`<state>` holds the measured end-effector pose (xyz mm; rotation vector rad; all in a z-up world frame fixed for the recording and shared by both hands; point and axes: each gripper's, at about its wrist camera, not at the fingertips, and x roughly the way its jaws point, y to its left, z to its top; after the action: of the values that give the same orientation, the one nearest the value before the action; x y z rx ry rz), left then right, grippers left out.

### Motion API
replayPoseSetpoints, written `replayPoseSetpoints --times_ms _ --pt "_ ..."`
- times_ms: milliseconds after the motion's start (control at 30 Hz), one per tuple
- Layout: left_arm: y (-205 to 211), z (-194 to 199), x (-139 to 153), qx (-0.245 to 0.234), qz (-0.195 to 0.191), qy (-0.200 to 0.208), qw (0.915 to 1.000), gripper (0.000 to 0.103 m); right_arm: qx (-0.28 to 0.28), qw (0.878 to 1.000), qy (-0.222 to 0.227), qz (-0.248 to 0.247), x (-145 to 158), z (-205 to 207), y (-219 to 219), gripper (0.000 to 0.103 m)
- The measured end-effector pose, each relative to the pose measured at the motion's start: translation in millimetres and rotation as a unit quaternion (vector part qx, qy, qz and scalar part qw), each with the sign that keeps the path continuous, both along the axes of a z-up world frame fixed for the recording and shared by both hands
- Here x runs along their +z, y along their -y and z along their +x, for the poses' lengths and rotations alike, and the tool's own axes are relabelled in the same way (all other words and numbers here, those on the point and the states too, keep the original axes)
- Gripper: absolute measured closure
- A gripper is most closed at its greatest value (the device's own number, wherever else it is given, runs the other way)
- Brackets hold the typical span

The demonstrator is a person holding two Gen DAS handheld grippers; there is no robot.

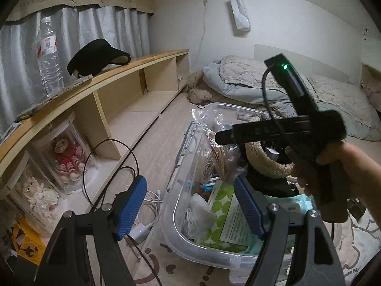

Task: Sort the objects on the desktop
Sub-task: 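Lower the cord bag into the clear bin and open the right tool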

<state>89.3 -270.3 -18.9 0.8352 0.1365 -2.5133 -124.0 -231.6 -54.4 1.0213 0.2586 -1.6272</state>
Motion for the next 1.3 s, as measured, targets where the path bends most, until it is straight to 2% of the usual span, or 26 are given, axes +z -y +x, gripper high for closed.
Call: replayPoseSetpoints --times_ms 100,233,300,367,467,600,733,833,867,933,1033,1233,1300 --pt "3 0 -3 0.0 0.0 0.003 1.0 0.027 -0.017 1.0 0.018 -0.001 -3 -8 -6 0.0" --pt "8 -2 -8 0.003 0.004 0.009 0.9999 0.027 -0.018 1.0 0.003 -0.017 4 -13 -15 0.0" --pt "10 -3 -10 0.002 0.007 0.011 0.9999 0.027 -0.018 1.0 -0.004 -0.022 8 -14 -18 0.015" --pt "10 -3 -10 0.002 0.009 0.011 0.9999 0.027 -0.011 1.0 -0.003 -0.024 11 -15 -16 0.038" --pt "8 -2 -8 0.0 0.009 0.009 0.9999 0.027 0.008 1.0 -0.02 -0.009 11 -8 -10 0.058" --pt "4 -2 -6 -0.005 0.005 0.009 0.9999 0.027 0.049 0.997 -0.043 0.044 1 10 8 0.06" --pt "3 -2 -6 -0.01 0.005 0.009 0.9999 0.027 0.059 0.992 -0.028 0.104 -21 15 31 0.06" --pt "3 -2 -6 -0.011 0.005 0.01 0.9999 0.027 0.067 0.985 -0.034 0.155 -39 18 48 0.06" --pt "3 -2 -6 -0.011 0.006 0.01 0.9999 0.027 0.07 0.983 -0.039 0.168 -44 19 52 0.068" --pt "4 -2 -7 -0.013 0.011 0.009 0.9998 0.027 0.078 0.977 -0.056 0.191 -55 22 62 0.09" --pt "6 -2 -7 -0.013 0.017 0.007 0.9997 0.027 0.087 0.974 -0.075 0.193 -59 27 73 0.095" --pt "6 -2 -5 -0.018 0.019 0.001 0.9996 0.027 0.044 0.992 -0.03 0.111 -40 12 74 0.096" --pt "5 -2 -6 -0.02 0.019 0.002 0.9996 0.027 0.043 0.99 -0.025 0.131 -49 10 75 0.096"
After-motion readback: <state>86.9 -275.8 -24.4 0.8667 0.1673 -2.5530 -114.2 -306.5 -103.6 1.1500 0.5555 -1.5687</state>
